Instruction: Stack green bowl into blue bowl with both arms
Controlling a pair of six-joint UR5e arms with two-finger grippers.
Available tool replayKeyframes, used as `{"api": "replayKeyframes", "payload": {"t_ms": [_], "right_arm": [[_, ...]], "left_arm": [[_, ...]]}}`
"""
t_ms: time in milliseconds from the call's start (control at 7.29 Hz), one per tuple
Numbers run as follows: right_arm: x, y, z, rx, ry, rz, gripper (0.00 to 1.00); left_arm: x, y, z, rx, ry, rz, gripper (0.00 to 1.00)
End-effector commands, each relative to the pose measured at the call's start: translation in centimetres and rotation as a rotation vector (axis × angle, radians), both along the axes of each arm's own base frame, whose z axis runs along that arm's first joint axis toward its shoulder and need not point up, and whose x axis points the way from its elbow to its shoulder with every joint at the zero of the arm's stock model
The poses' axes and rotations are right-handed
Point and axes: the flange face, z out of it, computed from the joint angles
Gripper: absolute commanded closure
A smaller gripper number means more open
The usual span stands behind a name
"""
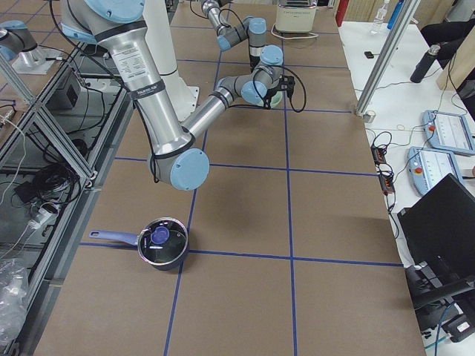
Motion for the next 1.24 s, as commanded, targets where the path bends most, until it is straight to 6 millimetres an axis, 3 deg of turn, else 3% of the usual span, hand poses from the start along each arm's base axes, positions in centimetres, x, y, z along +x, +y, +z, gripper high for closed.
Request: {"api": "replayKeyframes", "payload": {"t_ms": [0,275,549,686,824,961,1098], "right_arm": [[-1.9,0.8,-1.4,-0.014,-0.006,-0.016,0.86],[-3.6,1.0,-4.3,-0.024,0.031,-0.017,0.86],[-3.8,1.2,-4.5,-0.021,0.029,-0.02,0.86],[-4.4,1.5,-4.6,-0.02,0.028,-0.031,0.86],[-4.7,1.8,-4.9,-0.015,0.025,-0.037,0.86],[-4.8,1.8,-4.9,-0.016,0.027,-0.038,0.86],[-4.9,1.7,-4.8,-0.014,0.028,-0.04,0.86]], "left_arm": [[1.1,-0.3,0.5,0.017,0.006,0.001,1.0],[1.7,-0.7,1.4,0.028,0.025,0.001,1.0],[1.7,-0.7,1.4,0.099,0.023,0.045,0.79],[1.7,-0.7,1.4,0.104,0.023,0.049,0.75],[1.6,-0.6,1.2,0.107,0.025,0.049,0.62],[1.5,-0.5,1.1,0.108,0.028,0.05,0.32],[0.9,-0.4,0.8,0.111,0.039,0.055,0.31]]}}
